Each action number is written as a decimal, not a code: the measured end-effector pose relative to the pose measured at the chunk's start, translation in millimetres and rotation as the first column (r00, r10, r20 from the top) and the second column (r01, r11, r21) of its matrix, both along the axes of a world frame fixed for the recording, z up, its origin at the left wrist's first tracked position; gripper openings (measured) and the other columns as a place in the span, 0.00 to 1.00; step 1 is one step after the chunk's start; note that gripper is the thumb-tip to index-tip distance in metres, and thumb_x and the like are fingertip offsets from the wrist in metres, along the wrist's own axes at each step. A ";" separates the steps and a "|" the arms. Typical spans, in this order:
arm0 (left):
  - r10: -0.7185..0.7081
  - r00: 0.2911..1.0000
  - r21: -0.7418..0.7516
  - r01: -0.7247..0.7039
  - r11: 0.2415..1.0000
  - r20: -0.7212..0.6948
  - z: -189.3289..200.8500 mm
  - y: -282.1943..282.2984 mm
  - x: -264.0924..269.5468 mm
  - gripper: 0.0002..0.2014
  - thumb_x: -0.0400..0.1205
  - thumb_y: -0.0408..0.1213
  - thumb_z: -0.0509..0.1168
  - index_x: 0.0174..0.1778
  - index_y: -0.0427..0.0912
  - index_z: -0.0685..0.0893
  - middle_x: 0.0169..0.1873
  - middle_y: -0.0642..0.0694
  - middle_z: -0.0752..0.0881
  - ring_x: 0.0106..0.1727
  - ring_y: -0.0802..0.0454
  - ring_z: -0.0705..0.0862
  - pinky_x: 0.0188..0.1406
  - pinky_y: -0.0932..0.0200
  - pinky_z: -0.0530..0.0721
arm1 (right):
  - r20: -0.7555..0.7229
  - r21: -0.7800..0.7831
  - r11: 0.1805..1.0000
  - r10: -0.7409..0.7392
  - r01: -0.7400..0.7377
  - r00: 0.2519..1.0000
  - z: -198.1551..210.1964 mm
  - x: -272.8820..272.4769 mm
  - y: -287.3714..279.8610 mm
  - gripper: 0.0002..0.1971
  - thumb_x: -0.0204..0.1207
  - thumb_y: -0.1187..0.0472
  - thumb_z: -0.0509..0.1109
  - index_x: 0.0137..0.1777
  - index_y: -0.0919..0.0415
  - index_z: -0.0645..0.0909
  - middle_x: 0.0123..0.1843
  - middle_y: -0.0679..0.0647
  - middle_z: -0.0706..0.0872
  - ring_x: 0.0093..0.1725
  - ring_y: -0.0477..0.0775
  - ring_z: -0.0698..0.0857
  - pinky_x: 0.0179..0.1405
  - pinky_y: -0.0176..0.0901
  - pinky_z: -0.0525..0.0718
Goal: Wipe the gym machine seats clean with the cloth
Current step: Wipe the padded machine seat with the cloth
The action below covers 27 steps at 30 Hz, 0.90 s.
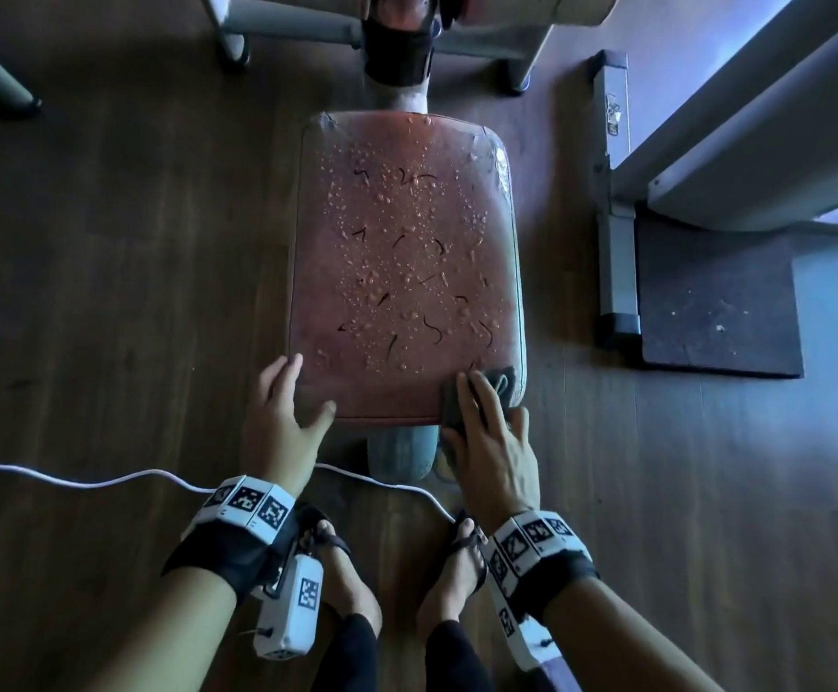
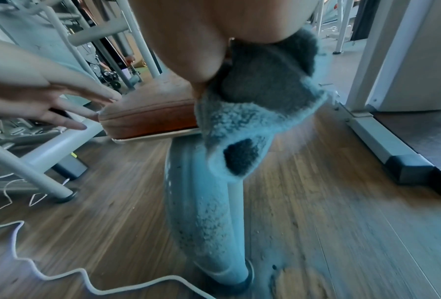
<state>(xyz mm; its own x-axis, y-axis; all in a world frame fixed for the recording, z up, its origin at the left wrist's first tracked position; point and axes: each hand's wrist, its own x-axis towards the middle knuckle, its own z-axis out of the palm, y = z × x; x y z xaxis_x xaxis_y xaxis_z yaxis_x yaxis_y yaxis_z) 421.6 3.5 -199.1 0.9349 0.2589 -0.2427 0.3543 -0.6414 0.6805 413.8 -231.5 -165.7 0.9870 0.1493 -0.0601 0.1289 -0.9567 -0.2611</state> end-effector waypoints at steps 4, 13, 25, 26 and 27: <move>-0.020 1.000 0.060 0.021 0.998 -0.020 -6.2 2.2 -1.3 0.34 0.75 0.38 0.77 0.78 0.43 0.75 0.77 0.45 0.72 0.76 0.47 0.73 0.71 0.49 0.75 | 0.026 -0.022 0.997 0.074 -0.073 0.997 -8.6 -12.8 -17.3 0.21 0.80 0.55 0.64 0.68 0.64 0.81 0.76 0.49 0.71 0.49 0.59 0.73 0.31 0.51 0.87; -0.049 0.998 0.166 0.052 0.985 -0.026 -13.5 -3.8 -4.2 0.36 0.73 0.41 0.78 0.78 0.43 0.75 0.77 0.43 0.72 0.74 0.42 0.75 0.67 0.40 0.79 | -0.095 -0.009 0.999 -0.042 0.041 0.995 -20.5 0.1 -19.6 0.26 0.79 0.54 0.67 0.77 0.53 0.72 0.76 0.52 0.71 0.56 0.59 0.74 0.36 0.53 0.88; -0.055 0.997 0.162 0.064 0.985 -0.056 -26.2 4.6 -5.1 0.32 0.77 0.45 0.74 0.78 0.49 0.74 0.78 0.46 0.69 0.74 0.43 0.76 0.62 0.32 0.80 | 0.034 0.137 0.970 -0.209 0.202 0.977 -21.1 38.8 -20.2 0.17 0.79 0.55 0.69 0.68 0.52 0.83 0.67 0.42 0.83 0.51 0.56 0.78 0.40 0.47 0.86; -0.053 0.997 0.165 0.062 0.984 -0.057 -27.3 4.9 -5.0 0.32 0.76 0.46 0.74 0.78 0.49 0.75 0.78 0.46 0.70 0.74 0.42 0.76 0.62 0.33 0.80 | 0.046 0.104 0.976 -0.194 0.189 0.980 -22.1 32.3 -16.6 0.18 0.81 0.53 0.65 0.70 0.52 0.81 0.70 0.42 0.81 0.50 0.56 0.76 0.38 0.47 0.86; -0.055 0.997 0.167 0.064 0.984 -0.055 -28.5 5.1 -4.7 0.32 0.76 0.47 0.74 0.77 0.49 0.75 0.77 0.46 0.70 0.74 0.42 0.75 0.62 0.33 0.80 | 0.037 0.072 0.982 -0.177 0.174 0.984 -22.8 22.7 -13.5 0.21 0.82 0.51 0.63 0.73 0.52 0.78 0.73 0.42 0.78 0.50 0.56 0.75 0.38 0.48 0.85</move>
